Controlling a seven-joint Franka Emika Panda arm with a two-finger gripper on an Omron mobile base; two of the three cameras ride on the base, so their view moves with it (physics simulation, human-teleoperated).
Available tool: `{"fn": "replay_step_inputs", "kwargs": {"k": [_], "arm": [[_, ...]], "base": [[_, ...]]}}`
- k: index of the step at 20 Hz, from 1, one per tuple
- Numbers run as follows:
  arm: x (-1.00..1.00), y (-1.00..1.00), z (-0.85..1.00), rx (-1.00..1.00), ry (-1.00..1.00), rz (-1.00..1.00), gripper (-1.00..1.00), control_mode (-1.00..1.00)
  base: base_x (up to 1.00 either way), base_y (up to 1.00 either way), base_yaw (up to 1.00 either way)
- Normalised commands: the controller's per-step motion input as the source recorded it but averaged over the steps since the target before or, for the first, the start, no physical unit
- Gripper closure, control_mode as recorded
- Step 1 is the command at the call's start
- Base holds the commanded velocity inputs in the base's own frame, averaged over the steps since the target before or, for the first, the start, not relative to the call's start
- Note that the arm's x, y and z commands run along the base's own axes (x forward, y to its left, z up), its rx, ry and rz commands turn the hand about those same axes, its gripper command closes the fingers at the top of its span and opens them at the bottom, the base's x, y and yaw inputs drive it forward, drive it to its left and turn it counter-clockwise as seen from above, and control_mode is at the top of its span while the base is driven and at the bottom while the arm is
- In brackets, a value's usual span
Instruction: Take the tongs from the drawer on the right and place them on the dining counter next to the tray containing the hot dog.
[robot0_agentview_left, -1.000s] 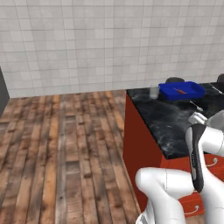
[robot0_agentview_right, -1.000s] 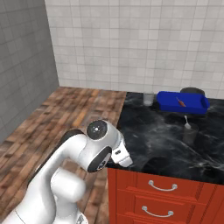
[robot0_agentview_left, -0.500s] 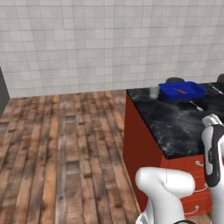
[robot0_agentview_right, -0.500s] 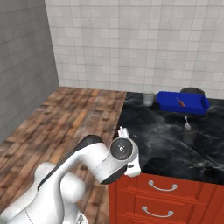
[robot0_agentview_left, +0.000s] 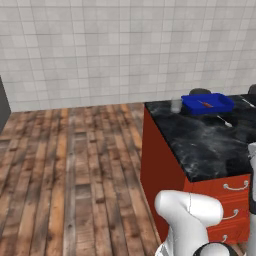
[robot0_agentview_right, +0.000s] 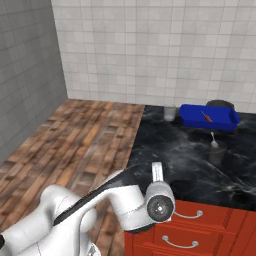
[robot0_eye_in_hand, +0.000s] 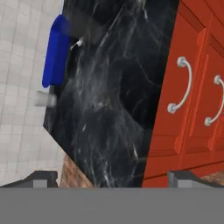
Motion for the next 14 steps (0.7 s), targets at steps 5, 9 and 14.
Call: {"fn": "replay_step_inputs", "kwargs": {"k": [5, 9, 14], "arm": [[-0.17, -0.13, -0.35, 0.16, -0.17, -0.05, -1.0, -1.0], [-0.16, -0.09, -0.32, 0.15, -0.16, -0.04, -1.0, -1.0], [-0.08, -0.15, -0.4, 0.11, -0.14, 0.0, -1.0, -1.0]], "base": [[0.0, 0.0, 0.0], [0.0, 0.0, 0.0], [0.0, 0.0, 0.0]]}}
